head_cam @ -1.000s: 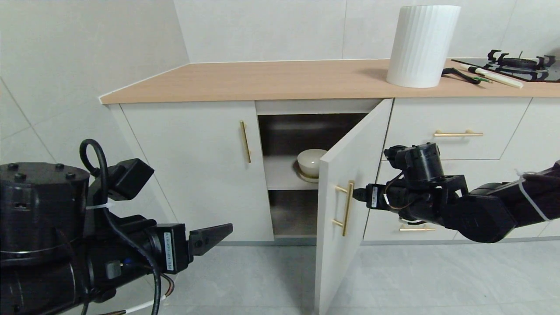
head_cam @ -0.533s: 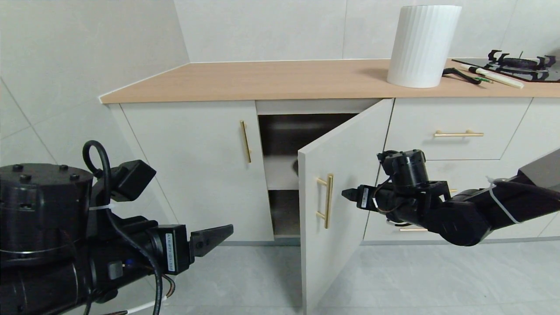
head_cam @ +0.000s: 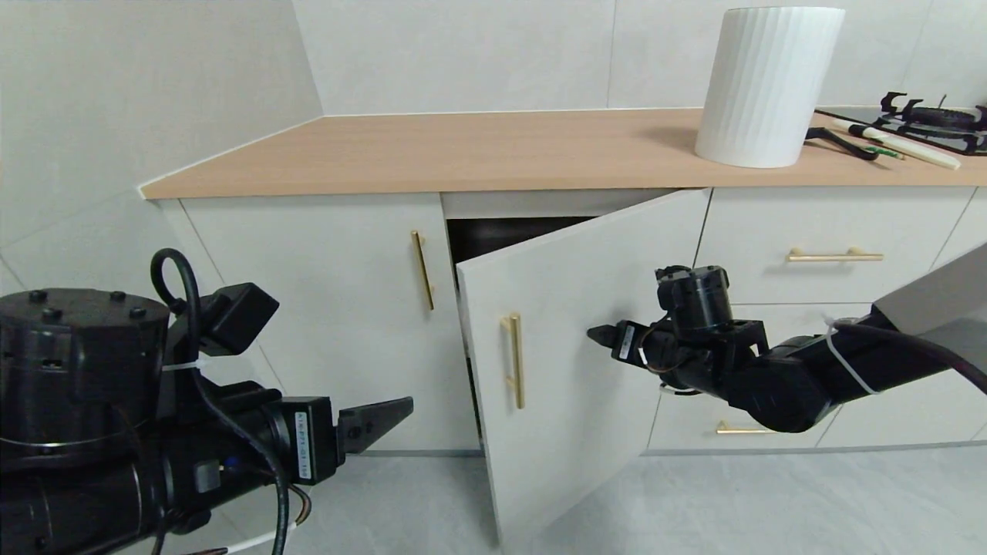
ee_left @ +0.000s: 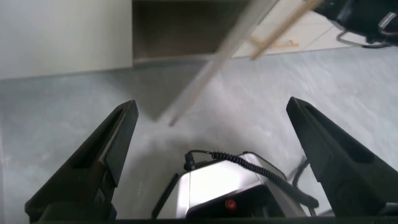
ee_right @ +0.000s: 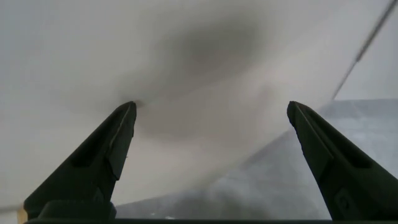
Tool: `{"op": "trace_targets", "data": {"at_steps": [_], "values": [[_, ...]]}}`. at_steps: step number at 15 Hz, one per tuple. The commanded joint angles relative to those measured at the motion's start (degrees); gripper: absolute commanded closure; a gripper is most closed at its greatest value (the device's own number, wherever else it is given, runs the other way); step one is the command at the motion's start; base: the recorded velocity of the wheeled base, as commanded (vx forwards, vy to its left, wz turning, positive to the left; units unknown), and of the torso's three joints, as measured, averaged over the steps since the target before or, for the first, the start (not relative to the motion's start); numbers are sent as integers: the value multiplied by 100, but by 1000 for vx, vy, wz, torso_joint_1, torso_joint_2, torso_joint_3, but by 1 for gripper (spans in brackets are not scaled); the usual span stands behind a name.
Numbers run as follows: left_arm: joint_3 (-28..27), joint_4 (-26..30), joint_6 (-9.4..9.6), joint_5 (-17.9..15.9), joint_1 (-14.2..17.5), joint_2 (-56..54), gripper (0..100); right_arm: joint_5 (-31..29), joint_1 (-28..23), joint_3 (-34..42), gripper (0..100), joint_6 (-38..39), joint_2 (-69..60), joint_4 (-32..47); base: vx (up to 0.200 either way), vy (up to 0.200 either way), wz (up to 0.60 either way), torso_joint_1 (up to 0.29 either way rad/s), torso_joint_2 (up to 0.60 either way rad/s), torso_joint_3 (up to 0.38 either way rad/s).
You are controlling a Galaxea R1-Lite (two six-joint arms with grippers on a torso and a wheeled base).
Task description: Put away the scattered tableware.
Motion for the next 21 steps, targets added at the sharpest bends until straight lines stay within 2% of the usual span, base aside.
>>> {"op": "trace_targets", "data": {"at_steps": [1,9,15,21], "values": [[-1,6,-1,4,-1,24,0,-23,2,-151,0,146,93,-27,200,0,0,2,2,7],[-1,-3,-1,4,-1,41,0,-647,-7,-757,0,515,542,-27,0,0,0,0,0,0],[8,-3,-1,4,-1,41,0,-876,-42,-995,0,647,691,-27,0,0,0,0,0,0],[8,-3,-1,4,-1,59,0,-1473,-103,-1575,0,709,1174,44,0,0,0,0,0,0]]}}
